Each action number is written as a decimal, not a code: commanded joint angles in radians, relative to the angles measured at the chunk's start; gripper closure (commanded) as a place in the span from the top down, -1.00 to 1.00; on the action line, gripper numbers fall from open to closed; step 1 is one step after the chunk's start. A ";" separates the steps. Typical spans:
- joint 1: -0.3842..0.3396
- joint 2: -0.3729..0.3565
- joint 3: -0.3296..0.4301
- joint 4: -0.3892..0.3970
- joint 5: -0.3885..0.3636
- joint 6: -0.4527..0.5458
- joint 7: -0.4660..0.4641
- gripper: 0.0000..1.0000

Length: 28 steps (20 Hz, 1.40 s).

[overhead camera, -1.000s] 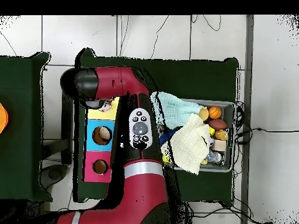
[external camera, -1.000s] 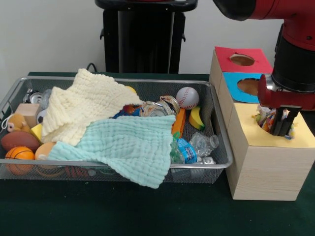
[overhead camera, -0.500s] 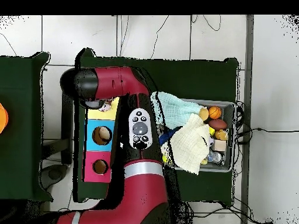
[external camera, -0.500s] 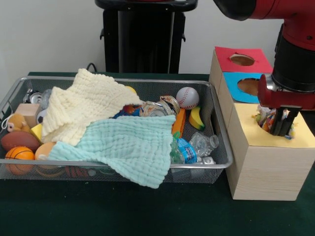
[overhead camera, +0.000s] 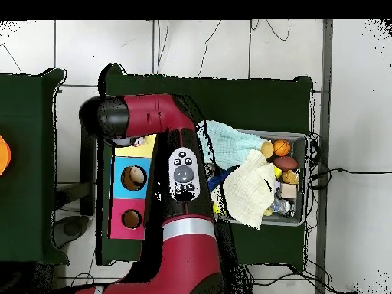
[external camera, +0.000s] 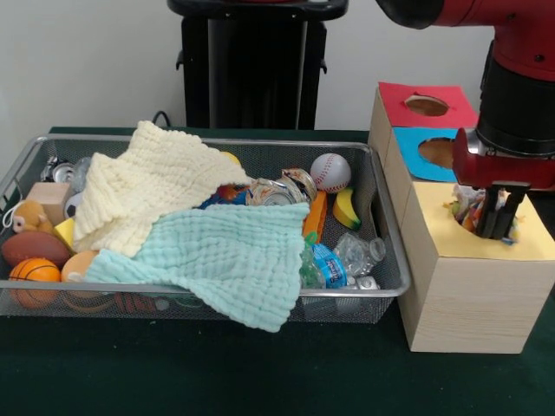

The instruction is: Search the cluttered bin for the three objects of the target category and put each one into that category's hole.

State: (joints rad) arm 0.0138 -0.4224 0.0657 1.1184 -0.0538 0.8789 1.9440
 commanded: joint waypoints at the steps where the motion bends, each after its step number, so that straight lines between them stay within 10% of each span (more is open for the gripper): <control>1: -0.014 0.002 0.074 0.233 -0.019 -0.046 0.001 -1.00; 15: -0.007 0.002 0.074 0.291 -0.021 -0.111 0.025 -1.00; 28: 0.033 0.226 0.002 0.137 -0.072 -0.298 0.103 -1.00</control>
State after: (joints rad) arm 0.0306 -0.3699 0.0604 1.2073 -0.0512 0.6791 1.9439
